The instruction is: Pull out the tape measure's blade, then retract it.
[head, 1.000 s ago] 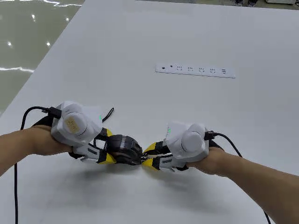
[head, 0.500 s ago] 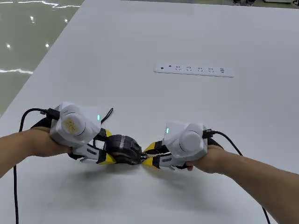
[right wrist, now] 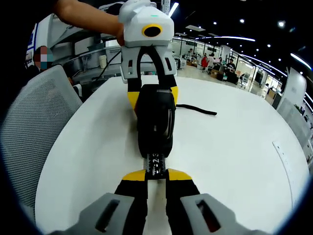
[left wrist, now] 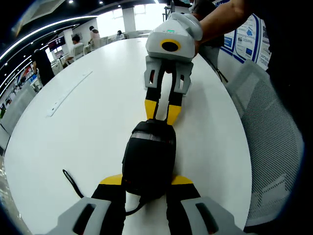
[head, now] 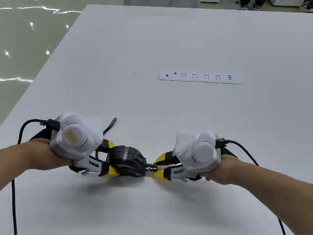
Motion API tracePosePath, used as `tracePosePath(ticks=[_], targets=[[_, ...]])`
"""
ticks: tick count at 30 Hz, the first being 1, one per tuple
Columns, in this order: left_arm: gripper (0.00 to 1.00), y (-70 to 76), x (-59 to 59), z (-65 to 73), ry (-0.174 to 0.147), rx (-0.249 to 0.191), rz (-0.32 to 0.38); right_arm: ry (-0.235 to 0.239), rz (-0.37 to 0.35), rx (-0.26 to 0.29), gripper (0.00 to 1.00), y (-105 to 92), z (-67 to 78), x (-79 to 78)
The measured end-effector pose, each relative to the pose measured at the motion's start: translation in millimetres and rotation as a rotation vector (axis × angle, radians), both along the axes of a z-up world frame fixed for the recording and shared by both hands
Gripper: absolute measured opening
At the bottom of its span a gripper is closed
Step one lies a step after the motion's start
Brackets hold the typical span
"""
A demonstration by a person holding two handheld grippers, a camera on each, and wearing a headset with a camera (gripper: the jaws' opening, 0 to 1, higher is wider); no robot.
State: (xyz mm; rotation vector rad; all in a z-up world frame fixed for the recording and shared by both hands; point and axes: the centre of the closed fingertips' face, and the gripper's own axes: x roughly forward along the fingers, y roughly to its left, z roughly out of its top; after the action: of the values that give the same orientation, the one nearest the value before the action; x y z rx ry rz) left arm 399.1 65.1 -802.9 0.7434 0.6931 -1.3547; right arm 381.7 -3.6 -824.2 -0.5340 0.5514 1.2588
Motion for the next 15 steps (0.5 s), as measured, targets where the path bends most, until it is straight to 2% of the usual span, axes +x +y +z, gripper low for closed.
tracePosePath(ticks=[15], targets=[[0.29,2.1,1.2,-1.5,-0.001,0.006,0.004,0.005,0.012,-0.014,0.12,-14.2,1.9,-3.7]])
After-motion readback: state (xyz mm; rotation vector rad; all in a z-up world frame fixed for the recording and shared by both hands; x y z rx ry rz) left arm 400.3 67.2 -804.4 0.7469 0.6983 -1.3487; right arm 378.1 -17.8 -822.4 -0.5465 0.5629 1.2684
